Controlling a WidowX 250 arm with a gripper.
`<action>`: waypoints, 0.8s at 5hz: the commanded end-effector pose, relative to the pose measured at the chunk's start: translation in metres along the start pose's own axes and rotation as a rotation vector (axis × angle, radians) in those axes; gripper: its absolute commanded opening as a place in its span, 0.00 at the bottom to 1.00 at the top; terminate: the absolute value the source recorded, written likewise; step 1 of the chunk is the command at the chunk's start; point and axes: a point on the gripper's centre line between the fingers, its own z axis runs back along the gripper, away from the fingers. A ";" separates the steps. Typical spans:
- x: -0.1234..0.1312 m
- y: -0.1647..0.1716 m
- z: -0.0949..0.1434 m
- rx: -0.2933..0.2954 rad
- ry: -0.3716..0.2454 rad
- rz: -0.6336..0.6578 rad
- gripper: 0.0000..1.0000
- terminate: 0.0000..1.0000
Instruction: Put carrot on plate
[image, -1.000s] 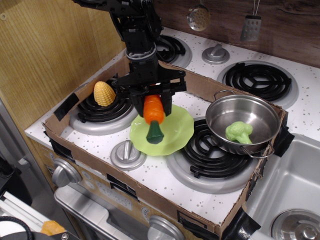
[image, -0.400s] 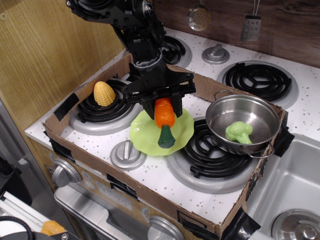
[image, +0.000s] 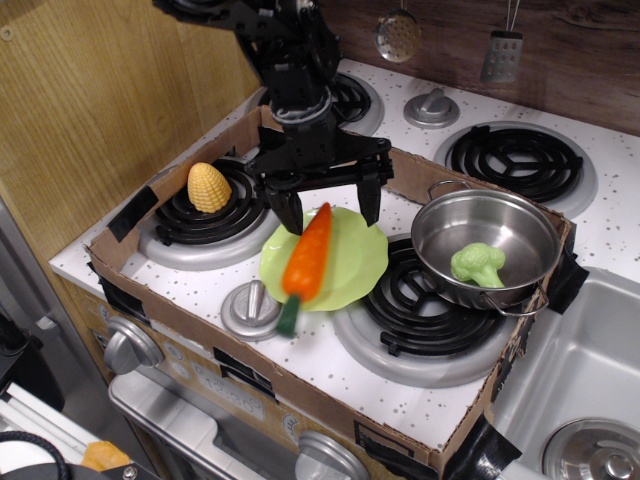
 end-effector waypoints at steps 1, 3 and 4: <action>0.018 -0.012 0.043 0.067 -0.031 -0.003 1.00 0.00; 0.024 -0.025 0.079 0.184 -0.023 -0.018 1.00 0.00; 0.022 -0.031 0.082 0.168 -0.019 -0.021 1.00 0.00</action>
